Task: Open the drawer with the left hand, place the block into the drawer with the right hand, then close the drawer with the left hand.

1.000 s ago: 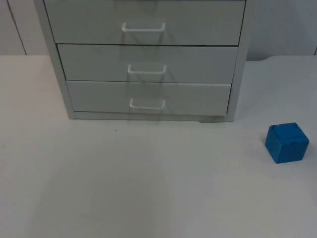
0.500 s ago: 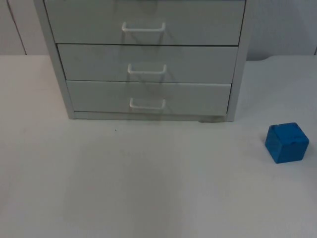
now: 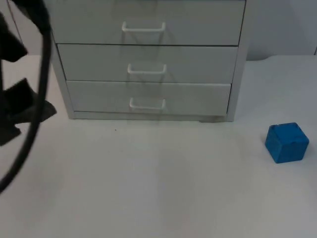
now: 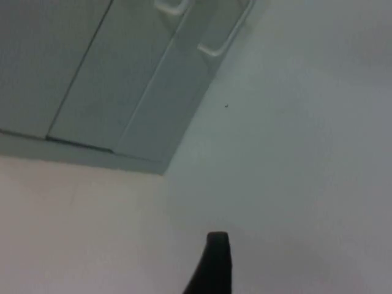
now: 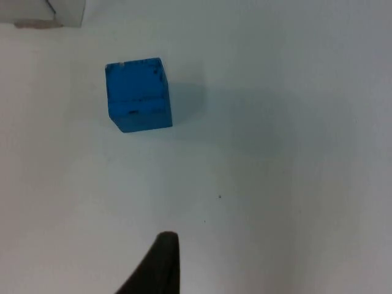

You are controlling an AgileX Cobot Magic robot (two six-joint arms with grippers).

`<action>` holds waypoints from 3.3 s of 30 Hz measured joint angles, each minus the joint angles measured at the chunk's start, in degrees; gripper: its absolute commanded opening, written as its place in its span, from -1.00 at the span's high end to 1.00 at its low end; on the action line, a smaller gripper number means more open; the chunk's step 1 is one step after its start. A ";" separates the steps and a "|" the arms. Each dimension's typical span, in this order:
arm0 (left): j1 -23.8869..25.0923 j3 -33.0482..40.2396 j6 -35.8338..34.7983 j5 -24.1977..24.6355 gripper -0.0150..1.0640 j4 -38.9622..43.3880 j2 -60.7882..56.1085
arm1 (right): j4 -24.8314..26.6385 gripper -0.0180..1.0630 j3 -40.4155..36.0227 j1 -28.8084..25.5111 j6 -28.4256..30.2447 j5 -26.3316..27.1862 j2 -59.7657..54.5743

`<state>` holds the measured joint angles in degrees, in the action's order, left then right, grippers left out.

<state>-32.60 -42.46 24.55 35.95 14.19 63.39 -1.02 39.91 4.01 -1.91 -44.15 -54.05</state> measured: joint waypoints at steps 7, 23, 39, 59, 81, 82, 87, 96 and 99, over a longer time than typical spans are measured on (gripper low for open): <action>-5.66 0.00 -1.81 -4.15 -0.20 8.63 7.62 | 0.00 -0.95 0.00 0.00 0.00 0.12 0.00; -6.49 -0.33 -24.55 -20.69 -0.20 48.45 30.74 | 0.00 -0.95 0.00 0.00 0.00 0.22 0.00; -6.49 -10.44 -54.46 -14.84 -0.20 82.44 47.45 | 0.00 -0.95 0.00 0.00 0.00 0.57 0.00; -5.71 -19.60 -58.98 -16.72 -0.20 85.70 56.40 | 0.00 -0.95 -0.58 0.00 0.00 1.48 0.00; -2.60 -21.30 -59.30 -20.19 -0.02 85.81 58.45 | 0.00 -0.95 -0.58 0.00 -0.22 1.61 0.00; -2.60 -21.62 -59.30 -20.22 0.07 85.81 58.45 | 0.00 -0.95 -0.58 0.00 -0.22 1.61 0.00; -2.60 -22.33 -59.30 -20.30 0.74 85.81 58.45 | 0.00 -0.95 -0.58 0.00 -0.22 1.61 0.00; -2.60 -22.85 -59.30 -19.20 0.98 86.27 58.79 | 0.00 -0.95 -0.58 0.00 -0.22 1.61 0.00; -2.60 -22.85 -59.19 -19.20 0.98 85.86 58.79 | 0.00 -0.95 -0.58 0.00 -0.22 1.61 0.00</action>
<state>-35.20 -65.31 -34.64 16.75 100.05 122.18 -1.02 39.33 4.01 -2.12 -42.53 -54.05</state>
